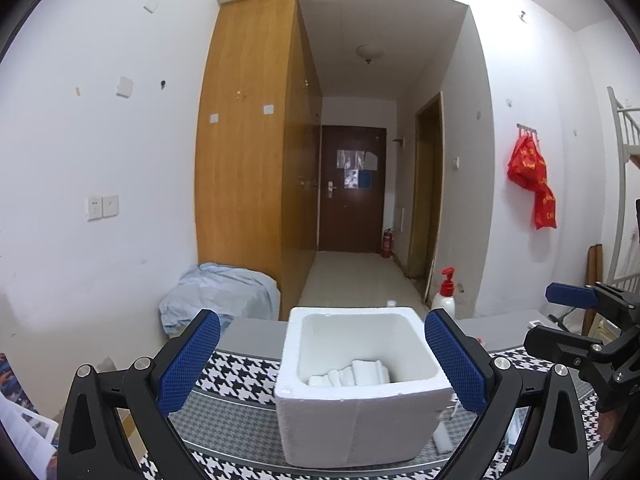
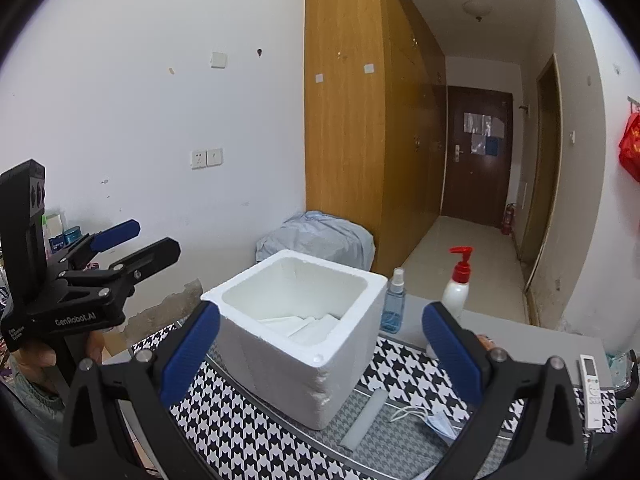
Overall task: Organize soft objects
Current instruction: 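Move both tools back away from the foam box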
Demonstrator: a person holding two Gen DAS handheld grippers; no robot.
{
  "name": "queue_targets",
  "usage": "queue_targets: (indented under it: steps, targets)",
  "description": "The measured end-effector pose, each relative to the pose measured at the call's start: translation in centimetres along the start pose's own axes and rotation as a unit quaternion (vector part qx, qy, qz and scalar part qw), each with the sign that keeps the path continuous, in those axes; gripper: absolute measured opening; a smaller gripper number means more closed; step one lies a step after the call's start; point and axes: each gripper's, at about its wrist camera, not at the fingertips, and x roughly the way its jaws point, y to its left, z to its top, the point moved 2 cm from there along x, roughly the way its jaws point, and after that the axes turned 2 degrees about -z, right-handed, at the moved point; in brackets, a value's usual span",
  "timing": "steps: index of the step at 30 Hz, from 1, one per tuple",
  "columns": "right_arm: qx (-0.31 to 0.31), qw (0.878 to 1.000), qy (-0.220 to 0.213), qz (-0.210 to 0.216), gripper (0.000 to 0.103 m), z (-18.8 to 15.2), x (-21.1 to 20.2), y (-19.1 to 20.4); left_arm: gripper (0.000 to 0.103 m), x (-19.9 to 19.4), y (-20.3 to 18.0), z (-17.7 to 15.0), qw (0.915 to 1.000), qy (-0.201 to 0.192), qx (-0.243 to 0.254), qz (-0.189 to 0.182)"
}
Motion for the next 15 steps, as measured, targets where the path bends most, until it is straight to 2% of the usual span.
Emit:
queue_targets:
  steps: [4,11,15]
  targets:
    - [-0.003,1.0,-0.01,-0.016,0.103,-0.7,-1.5,-0.2,0.102,-1.0,-1.0,0.0,0.9997,-0.008,-0.001,-0.024]
    - [0.008,0.999,-0.025,-0.032,0.103,-1.7,-3.9,-1.1,0.102,-2.1,-3.1,-0.3,0.999,-0.02,0.008,-0.04]
    - [0.016,0.999,-0.028,-0.04,0.103,-2.4,-5.0,-1.6,0.102,-2.1,-3.9,-0.8,0.9985,-0.011,0.009,-0.052]
